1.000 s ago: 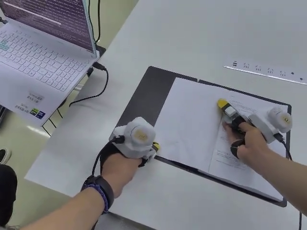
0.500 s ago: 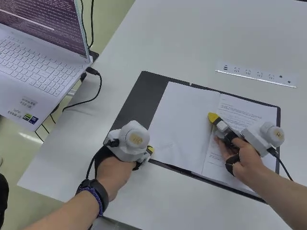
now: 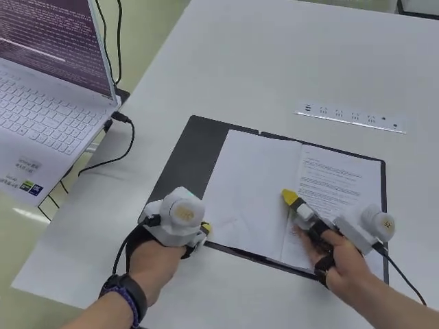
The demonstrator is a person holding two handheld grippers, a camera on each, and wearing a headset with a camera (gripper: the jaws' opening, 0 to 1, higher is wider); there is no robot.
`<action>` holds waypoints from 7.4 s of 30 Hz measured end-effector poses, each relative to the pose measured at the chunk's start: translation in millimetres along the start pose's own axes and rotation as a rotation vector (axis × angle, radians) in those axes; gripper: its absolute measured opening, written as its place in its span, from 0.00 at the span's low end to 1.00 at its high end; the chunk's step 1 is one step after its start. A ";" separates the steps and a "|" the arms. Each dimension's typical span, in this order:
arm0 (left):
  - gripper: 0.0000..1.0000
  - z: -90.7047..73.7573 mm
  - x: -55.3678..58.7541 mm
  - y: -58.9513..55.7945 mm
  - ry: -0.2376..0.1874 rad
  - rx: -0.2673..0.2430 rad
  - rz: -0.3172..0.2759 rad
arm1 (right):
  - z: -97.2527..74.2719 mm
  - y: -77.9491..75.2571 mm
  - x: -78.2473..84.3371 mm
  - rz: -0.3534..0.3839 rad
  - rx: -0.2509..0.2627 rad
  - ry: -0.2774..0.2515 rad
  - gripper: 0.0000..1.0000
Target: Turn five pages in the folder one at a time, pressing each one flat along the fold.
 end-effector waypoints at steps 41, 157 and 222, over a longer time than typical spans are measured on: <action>0.00 -3.6 3.4 -3.5 -0.013 0.012 0.012 | -45.2 2.1 56.4 -0.012 -0.015 0.099 0.00; 0.68 -107.4 -12.8 -74.2 -0.164 0.131 0.152 | -249.2 27.7 3.6 -0.568 0.294 0.093 0.64; 0.60 30.3 -85.2 -199.0 -0.006 0.436 0.322 | -302.0 -18.9 -14.0 -0.395 0.310 0.090 0.66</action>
Point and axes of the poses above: the centre of the closed fingertips' face, and the gripper's own axes: z roughly forward along the fingers, y roughly to its left, x roughly out of its underside, the point moved 9 cm from there along -z, roughly backward along the fingers, and after that the axes turned 4 degrees about x, right-handed, at the moved point
